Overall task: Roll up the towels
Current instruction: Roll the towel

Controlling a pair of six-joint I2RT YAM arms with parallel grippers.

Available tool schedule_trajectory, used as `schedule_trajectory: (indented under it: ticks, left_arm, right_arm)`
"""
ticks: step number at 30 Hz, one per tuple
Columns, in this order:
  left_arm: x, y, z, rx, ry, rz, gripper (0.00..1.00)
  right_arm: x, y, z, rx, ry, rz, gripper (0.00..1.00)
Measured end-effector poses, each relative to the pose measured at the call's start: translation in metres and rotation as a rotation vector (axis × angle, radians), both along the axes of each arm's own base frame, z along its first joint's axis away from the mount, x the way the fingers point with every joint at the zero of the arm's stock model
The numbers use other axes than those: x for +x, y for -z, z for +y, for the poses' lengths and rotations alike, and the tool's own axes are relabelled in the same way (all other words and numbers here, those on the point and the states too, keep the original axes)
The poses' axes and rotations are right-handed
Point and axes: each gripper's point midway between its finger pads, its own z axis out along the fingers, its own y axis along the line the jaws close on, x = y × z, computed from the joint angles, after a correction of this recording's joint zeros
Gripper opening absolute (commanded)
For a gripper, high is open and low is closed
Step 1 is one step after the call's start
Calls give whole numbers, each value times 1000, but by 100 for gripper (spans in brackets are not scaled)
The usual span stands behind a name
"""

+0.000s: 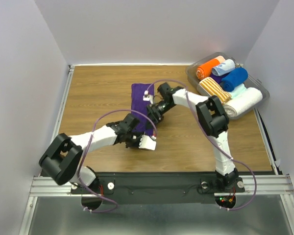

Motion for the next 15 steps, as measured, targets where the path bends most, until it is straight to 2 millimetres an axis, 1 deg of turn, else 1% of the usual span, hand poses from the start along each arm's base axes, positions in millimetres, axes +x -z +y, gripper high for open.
schedule_trajectory:
  ticks: [1,2,3,4,6,7,8,9,10,11,12,15]
  left_arm:
    - [0,-1,-2,-4,-5,41,24]
    - [1,-1,-2,-4,-12,66,24]
    - [3,-1,-2,-6,-26,117,24]
    - [2,-1,-2,-9,-29,148,24]
    - [7,-4,-5,-20,-62,269,22]
    - [10,-3,-5,-24,-80,309,22]
    - [11,-4,-7,-30,-98,377,22]
    - [12,-4,-10,-40,-117,441,22]
    - [14,-5,-12,-47,-141,509,22]
    - [14,-5,-13,-54,-157,555,22]
    - [15,-6,-14,-60,-182,613,22]
    - [15,-6,-17,-70,-230,743,22]
  right_arm:
    - [11,-5,-4,-4,23,-30,100]
    - [26,-12,-11,-14,59,-74,100]
    - [37,-20,-18,-17,88,-107,100]
    - [45,-25,-24,-24,108,-133,100]
    - [64,-45,-42,-45,170,-219,100]
    - [72,-58,-52,-50,201,-271,100]
    - [76,-66,-58,-60,219,-313,100]
    - [78,-81,-67,-65,239,-369,100]
    - [76,-95,-74,-71,254,-427,100]
    - [71,-103,-78,-74,258,-463,100]
    - [63,-116,-84,-75,261,-509,100]
    - [43,-139,-93,-65,255,-604,100]
